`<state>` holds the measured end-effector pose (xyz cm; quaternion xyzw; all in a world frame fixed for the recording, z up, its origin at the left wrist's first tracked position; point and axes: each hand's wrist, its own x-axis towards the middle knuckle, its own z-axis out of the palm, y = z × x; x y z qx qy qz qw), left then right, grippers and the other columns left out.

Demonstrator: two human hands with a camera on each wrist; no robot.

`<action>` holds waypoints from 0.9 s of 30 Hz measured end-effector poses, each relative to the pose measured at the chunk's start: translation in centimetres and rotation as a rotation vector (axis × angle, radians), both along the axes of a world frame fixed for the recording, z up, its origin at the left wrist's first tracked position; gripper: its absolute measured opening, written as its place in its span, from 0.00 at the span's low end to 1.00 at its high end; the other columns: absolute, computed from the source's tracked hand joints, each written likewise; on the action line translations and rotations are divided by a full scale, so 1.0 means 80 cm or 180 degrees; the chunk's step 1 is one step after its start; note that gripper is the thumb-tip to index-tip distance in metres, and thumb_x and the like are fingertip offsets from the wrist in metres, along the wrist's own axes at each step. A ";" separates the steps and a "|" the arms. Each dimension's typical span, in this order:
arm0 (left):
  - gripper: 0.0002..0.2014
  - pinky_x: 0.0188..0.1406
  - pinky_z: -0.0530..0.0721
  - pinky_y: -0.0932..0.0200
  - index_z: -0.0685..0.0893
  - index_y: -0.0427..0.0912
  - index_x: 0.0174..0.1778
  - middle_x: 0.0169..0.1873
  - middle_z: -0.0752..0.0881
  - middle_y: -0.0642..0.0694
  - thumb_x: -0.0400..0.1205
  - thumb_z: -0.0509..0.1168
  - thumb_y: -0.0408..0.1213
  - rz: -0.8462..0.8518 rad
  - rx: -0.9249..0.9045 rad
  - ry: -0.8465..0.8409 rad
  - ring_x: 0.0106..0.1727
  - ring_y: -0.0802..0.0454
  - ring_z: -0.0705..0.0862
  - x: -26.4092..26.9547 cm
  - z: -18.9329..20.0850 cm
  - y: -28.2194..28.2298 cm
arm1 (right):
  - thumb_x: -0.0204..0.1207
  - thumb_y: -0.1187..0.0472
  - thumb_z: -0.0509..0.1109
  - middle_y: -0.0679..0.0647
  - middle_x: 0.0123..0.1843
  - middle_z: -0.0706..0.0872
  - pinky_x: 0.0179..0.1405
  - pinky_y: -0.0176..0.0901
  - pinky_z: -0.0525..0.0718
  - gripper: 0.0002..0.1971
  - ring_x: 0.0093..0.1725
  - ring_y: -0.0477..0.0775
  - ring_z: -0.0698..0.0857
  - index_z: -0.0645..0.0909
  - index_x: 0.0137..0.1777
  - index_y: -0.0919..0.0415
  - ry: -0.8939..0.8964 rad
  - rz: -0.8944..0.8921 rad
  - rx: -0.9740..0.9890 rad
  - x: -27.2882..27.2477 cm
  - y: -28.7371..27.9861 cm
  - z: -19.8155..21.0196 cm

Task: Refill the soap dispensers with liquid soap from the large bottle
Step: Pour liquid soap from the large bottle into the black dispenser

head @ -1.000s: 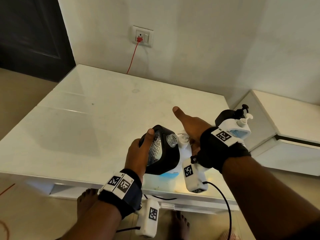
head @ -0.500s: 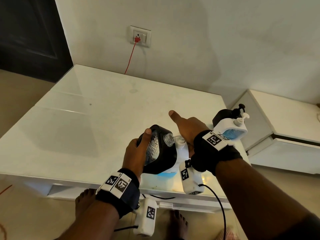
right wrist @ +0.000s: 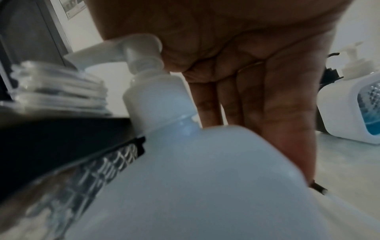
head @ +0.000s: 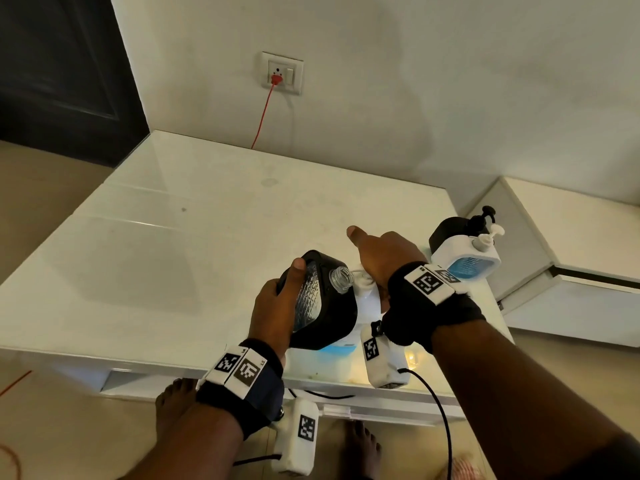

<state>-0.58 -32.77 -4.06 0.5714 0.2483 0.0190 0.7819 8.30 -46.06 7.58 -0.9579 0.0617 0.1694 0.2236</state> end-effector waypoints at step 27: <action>0.43 0.65 0.89 0.35 0.90 0.42 0.57 0.50 0.95 0.42 0.66 0.69 0.79 0.0072 -0.0039 0.0014 0.55 0.41 0.93 0.000 0.006 0.000 | 0.75 0.21 0.47 0.53 0.21 0.79 0.57 0.55 0.82 0.42 0.32 0.57 0.81 0.74 0.29 0.61 0.0308 0.0181 0.0452 -0.004 0.000 0.019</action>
